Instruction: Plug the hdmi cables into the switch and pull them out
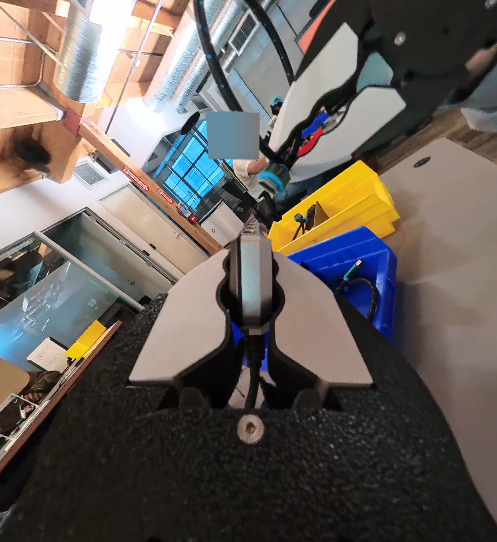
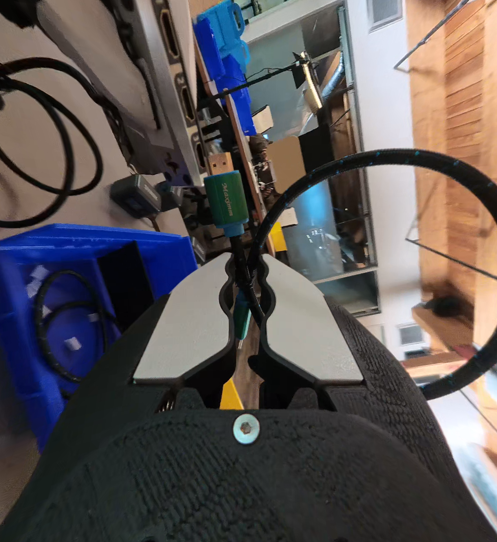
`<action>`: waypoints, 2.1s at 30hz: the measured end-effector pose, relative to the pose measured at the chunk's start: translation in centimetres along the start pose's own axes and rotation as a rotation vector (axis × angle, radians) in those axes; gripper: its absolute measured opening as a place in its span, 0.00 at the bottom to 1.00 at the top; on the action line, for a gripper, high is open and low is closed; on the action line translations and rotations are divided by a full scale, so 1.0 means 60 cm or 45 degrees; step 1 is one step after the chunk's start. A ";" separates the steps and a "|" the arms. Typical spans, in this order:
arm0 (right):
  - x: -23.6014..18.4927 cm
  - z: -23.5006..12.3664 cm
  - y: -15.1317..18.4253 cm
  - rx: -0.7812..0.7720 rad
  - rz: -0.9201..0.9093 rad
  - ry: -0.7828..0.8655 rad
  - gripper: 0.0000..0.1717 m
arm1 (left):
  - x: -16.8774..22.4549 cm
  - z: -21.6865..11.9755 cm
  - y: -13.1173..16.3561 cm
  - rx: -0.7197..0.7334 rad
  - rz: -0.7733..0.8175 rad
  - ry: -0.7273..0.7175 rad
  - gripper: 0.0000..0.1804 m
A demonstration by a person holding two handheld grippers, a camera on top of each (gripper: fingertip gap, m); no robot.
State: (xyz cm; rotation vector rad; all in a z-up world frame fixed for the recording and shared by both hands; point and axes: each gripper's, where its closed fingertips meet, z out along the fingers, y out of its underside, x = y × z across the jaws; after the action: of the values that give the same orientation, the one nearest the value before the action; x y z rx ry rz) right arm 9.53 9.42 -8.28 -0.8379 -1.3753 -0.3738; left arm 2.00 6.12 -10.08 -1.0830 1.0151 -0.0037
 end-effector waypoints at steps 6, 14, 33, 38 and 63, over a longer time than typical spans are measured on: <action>0.015 0.007 0.005 -0.021 -0.035 0.111 0.08 | -0.011 -0.003 -0.018 0.010 0.150 -0.122 0.12; -0.018 0.015 0.012 -0.114 0.197 -0.102 0.08 | -0.023 -0.002 -0.037 -0.108 0.938 -0.591 0.12; -0.077 0.022 0.042 -0.418 0.566 -0.690 0.08 | 0.008 0.026 0.004 -0.265 1.456 -0.620 0.12; -0.078 0.023 0.043 -0.429 0.598 -0.704 0.08 | 0.008 0.027 0.012 -0.278 1.498 -0.603 0.12; -0.113 0.031 0.075 -0.604 0.609 -0.807 0.08 | 0.033 0.048 0.060 -0.398 1.690 -0.492 0.12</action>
State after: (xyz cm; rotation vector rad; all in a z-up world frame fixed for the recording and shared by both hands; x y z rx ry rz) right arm 9.98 12.20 -16.13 -1.7445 -1.6167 -0.0475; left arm 3.46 9.17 -13.80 -0.4662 1.2216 1.4115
